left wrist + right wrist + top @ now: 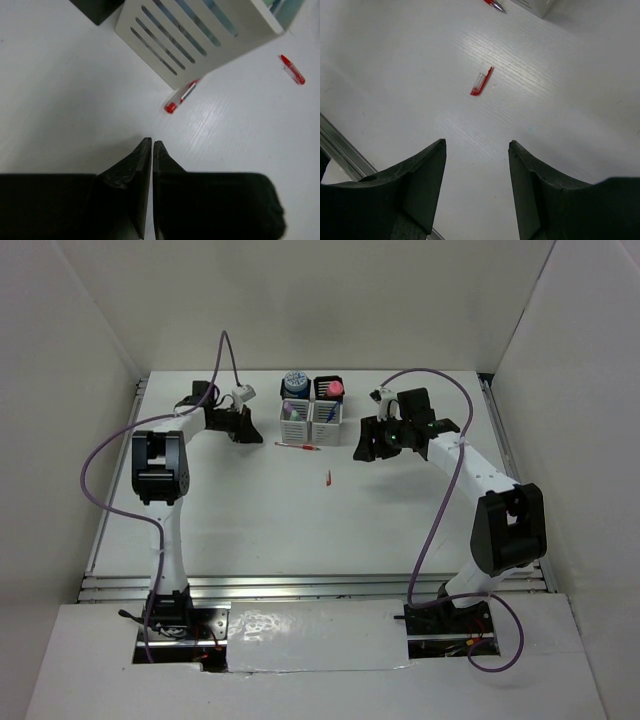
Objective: Sort the stationery into containers
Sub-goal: Move the pen to the center of the board.
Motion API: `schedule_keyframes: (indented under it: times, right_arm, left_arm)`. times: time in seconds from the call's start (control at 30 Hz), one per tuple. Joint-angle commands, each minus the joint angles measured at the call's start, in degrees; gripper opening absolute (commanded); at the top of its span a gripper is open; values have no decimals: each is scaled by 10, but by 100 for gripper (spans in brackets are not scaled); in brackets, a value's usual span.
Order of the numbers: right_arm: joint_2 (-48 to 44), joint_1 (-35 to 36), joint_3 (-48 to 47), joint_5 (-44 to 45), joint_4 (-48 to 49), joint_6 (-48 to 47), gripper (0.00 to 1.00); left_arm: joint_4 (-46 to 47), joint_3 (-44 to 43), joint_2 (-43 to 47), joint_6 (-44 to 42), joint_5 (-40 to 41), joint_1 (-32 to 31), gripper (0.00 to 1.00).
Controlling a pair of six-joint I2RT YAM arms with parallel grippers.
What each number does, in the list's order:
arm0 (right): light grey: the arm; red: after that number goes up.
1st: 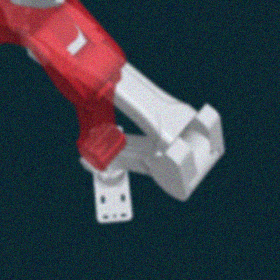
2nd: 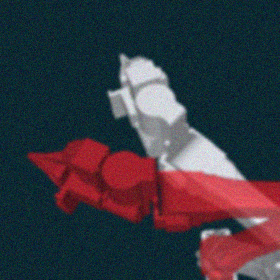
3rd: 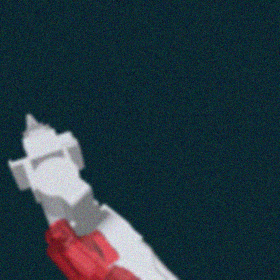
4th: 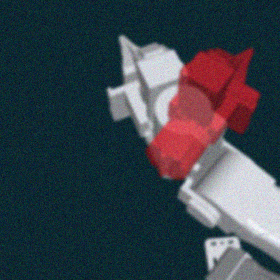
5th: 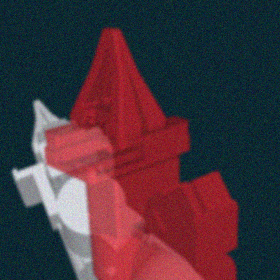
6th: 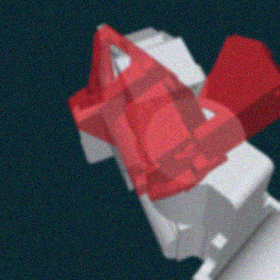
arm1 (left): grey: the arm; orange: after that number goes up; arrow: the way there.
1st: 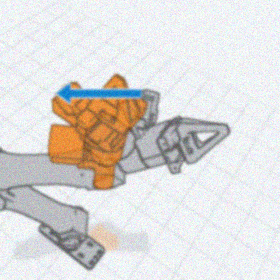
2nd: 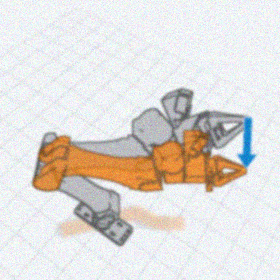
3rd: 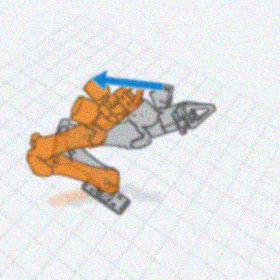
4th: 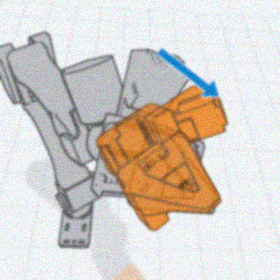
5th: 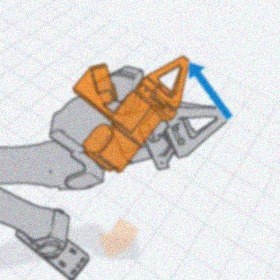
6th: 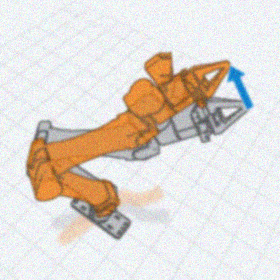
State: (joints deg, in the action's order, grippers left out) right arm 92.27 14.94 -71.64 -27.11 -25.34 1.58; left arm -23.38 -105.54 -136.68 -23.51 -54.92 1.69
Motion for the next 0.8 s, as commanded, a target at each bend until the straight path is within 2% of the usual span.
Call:
schedule_keyframes:
  times: [0.0,0.13,0.23,0.37,0.6,0.77]
  right_arm:
    - [-18,-3,-1,-21,0,-3,60]
    - [-17,-5,-6,-26,-2,-1,60]
    - [-19,-7,-7,-27,-5,-2,60]
    - [-19,-8,-4,-30,-3,2,60]
    - [-18,-4,-8,-33,0,10,60]
    - [-26,-5,-3,-31,-2,7,60]
  left_arm:
    - [-65,-77,-31,17,10,-5,17]
    - [-85,-90,-40,35,8,3,16]
    - [-68,-85,-34,88,-20,19,16]
    - [62,-19,-1,267,-51,32,14]
    - [189,38,3,431,-52,2,8]
    - [278,57,-27,572,-48,-4,1]
